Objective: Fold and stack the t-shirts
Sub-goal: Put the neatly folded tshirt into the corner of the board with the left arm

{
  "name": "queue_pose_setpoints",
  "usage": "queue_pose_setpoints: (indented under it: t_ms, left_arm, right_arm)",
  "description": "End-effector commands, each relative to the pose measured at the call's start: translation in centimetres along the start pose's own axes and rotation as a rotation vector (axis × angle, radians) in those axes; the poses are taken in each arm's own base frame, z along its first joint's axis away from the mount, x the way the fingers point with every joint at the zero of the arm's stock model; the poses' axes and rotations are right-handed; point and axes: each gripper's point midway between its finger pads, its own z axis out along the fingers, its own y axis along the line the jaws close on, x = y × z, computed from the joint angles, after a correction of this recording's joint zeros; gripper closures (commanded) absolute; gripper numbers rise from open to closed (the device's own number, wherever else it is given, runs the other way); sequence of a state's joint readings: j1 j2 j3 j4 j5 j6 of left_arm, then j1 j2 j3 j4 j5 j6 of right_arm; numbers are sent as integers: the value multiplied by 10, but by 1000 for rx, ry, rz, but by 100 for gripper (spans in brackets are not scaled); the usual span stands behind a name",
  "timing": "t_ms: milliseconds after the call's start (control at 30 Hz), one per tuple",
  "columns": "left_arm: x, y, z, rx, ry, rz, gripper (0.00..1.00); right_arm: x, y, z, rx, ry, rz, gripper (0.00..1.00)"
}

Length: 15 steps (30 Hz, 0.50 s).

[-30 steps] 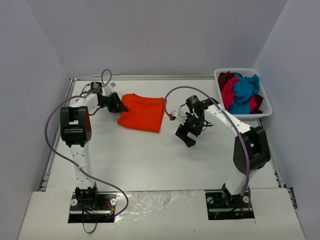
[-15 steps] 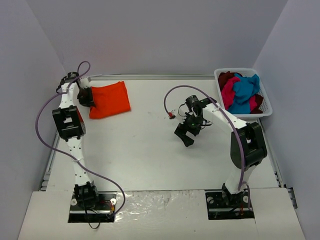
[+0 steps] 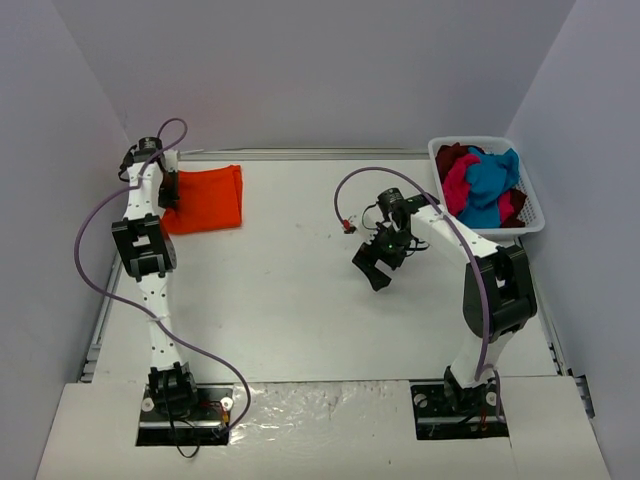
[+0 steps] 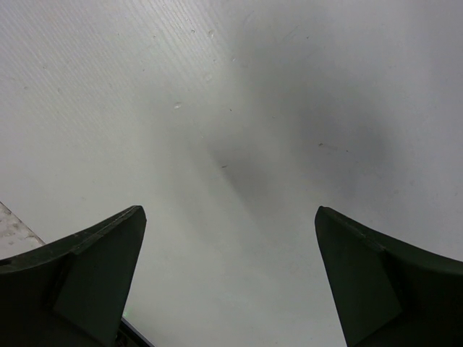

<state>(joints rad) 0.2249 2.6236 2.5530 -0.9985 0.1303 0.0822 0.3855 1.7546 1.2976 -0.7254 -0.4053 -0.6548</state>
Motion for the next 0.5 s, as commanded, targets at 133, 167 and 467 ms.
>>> queue_pose_setpoints:
  t_ms: [133,167,467]
  left_arm:
    - [-27,41,-12,-147,-91,35,98]
    - [-29,42,-12,-152,-98,40,98]
    - [-41,62,-7,-254,-138,68,88]
  right_arm:
    - [2,2,-3,-25,6,24,0]
    - [2,1,-3,-23,7,26,0]
    - [10,-4,5,-27,41,47,0]
